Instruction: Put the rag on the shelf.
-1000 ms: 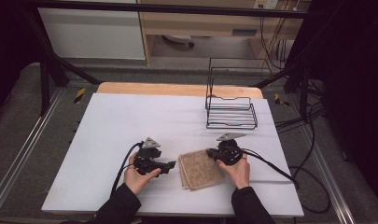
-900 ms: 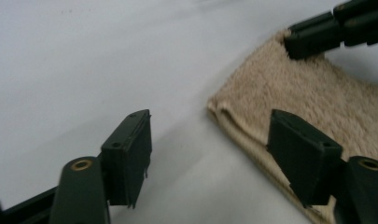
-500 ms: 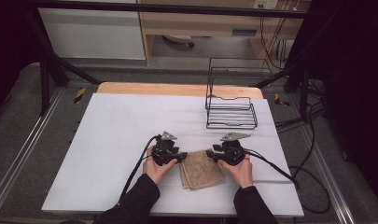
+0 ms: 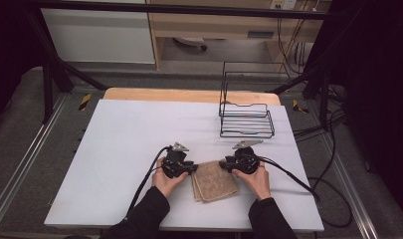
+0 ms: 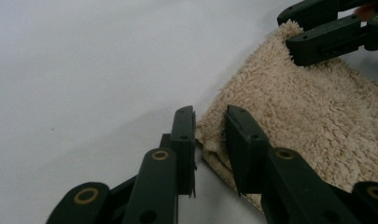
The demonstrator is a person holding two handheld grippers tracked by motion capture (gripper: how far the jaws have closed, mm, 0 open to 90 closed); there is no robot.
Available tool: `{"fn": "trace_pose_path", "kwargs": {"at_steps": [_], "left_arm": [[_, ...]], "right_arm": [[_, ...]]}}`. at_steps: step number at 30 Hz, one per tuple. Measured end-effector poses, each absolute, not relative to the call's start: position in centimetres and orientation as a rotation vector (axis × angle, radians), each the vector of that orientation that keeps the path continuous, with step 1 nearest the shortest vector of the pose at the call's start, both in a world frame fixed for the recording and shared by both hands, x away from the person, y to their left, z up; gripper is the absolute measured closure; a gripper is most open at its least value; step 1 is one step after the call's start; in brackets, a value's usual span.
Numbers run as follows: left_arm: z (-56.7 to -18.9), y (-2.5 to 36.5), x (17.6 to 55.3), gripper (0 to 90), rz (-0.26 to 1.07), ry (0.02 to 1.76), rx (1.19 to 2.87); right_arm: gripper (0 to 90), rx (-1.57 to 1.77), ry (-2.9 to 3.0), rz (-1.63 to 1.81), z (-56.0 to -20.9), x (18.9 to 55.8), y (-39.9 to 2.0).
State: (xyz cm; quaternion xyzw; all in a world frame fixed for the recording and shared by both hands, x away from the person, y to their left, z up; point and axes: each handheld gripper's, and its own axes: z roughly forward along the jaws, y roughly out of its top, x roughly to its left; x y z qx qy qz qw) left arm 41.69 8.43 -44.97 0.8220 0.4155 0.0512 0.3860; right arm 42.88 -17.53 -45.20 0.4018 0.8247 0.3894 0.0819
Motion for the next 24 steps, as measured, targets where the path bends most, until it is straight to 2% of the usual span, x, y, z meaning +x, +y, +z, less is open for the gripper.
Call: {"fn": "trace_pose_path", "kwargs": {"at_steps": [1, 9, 24], "left_arm": [[-45.0, 8.4, 41.7, 75.6, 0.123, 1.056, 2.093], [-45.0, 8.4, 41.8, 83.3, 0.090, 1.056, 2.084], [-42.6, 9.7, 40.0, 85.1, 0.128, 0.946, 1.967]], "right_arm": [[69.2, 1.212, 2.471, 1.172, -45.3, 42.8, -17.5], [82.6, 1.277, 2.473, 1.207, -45.2, 42.6, -17.3], [84.1, 1.216, 2.349, 1.358, -42.8, 40.6, -18.1]]}}
